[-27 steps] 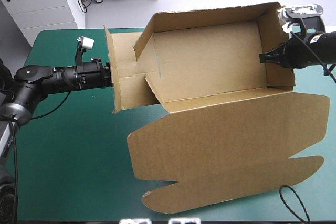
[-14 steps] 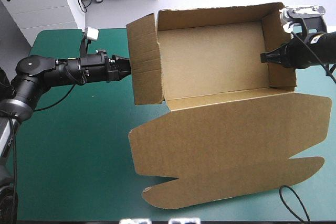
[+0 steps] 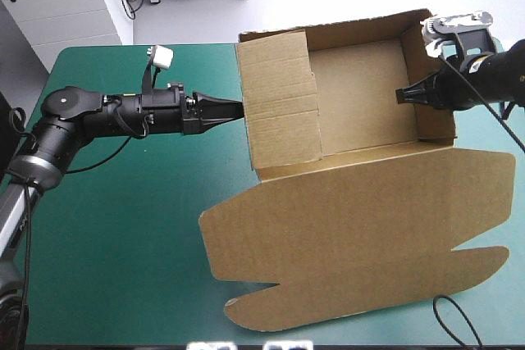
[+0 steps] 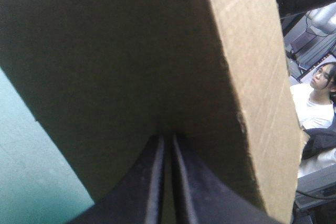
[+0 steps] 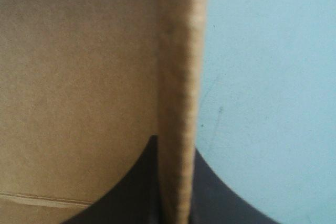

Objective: Fold the box

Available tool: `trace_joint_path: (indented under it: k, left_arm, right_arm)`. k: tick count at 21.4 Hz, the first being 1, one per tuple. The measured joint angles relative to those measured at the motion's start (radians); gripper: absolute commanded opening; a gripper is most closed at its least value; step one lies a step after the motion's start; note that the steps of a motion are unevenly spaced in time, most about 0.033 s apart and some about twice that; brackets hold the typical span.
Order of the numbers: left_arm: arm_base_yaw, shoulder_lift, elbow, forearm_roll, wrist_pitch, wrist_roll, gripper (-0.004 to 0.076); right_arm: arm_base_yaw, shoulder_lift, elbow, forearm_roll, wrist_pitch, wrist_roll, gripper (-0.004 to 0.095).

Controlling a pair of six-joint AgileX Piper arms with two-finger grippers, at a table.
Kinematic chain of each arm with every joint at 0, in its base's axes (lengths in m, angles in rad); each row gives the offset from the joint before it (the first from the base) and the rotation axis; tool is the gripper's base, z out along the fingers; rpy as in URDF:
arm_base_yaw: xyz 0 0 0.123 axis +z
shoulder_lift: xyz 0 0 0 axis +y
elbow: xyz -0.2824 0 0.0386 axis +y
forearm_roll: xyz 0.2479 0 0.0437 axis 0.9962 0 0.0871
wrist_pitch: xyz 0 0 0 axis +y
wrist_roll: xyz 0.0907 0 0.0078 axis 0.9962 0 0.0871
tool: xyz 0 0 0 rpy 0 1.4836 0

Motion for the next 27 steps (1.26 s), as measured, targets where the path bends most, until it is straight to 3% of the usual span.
trace_joint_path:
  k: [3,4,5,27]
  left_arm:
    - [-0.004,0.000,0.000,-0.026,0.000,-0.003,0.0302]
    - [-0.004,0.000,0.000,-0.036,0.001,-0.009,0.0401]
    - [-0.004,0.000,0.000,-0.042,0.001,-0.019,0.0428]
    - [-0.025,-0.004,0.000,-0.078,-0.004,-0.079,0.0437]
  right_arm:
    - [0.035,0.000,0.000,-0.052,0.000,0.032,-0.0017]
    - [0.044,0.000,0.000,-0.064,0.000,0.040,-0.0017]
    - [0.061,0.000,0.000,-0.081,0.000,0.053,-0.0017]
    - [0.080,0.000,0.000,-0.126,-0.059,0.100,-0.0015]
